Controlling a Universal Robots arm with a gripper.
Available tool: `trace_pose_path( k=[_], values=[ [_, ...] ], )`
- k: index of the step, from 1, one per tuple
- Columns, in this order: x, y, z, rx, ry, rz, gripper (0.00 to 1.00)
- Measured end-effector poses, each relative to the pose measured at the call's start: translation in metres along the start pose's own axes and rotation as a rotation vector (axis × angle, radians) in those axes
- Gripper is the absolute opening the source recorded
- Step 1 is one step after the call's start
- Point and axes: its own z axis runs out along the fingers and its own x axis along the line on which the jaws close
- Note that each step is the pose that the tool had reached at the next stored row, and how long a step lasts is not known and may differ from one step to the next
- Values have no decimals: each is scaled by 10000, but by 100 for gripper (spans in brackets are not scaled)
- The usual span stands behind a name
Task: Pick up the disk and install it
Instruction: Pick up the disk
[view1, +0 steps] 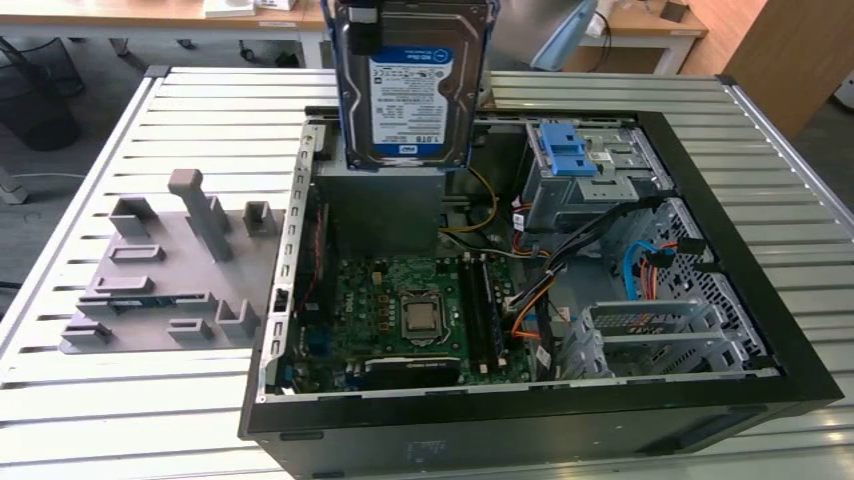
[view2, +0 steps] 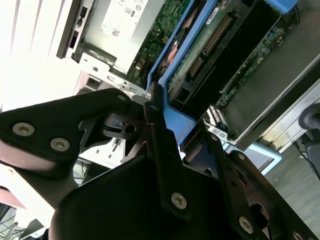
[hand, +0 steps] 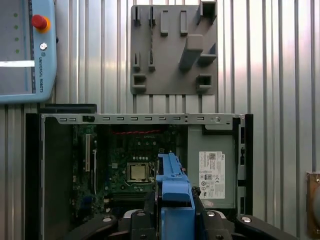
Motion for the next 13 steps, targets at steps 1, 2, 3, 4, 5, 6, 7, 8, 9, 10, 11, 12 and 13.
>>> trace_pose_path(
  k=[1, 2, 3, 4, 5, 6, 7, 8, 9, 10, 11, 12, 13],
  values=[
    [-1, -48, 0, 0, 0, 0, 36],
    [-2, -94, 0, 0, 1, 0, 36],
    [-3, -139, 0, 0, 0, 1, 36],
    [-4, -184, 0, 0, 0, 1, 36],
    [-5, -228, 0, 0, 0, 0, 36],
    [-6, -274, -1, 0, 0, 1, 36],
    [-7, -319, 0, 0, 0, 0, 36],
    [-8, -360, 0, 1, 0, 0, 36],
    [-9, -381, -1, -1, 1, 0, 36],
    [-8, -389, -1, -1, 1, -1, 36],
    [-8, -389, -1, -1, 0, 0, 36],
    [-8, -390, -1, 0, 0, 1, 36],
    [-8, -390, -1, 0, 0, 1, 36]
  ],
)
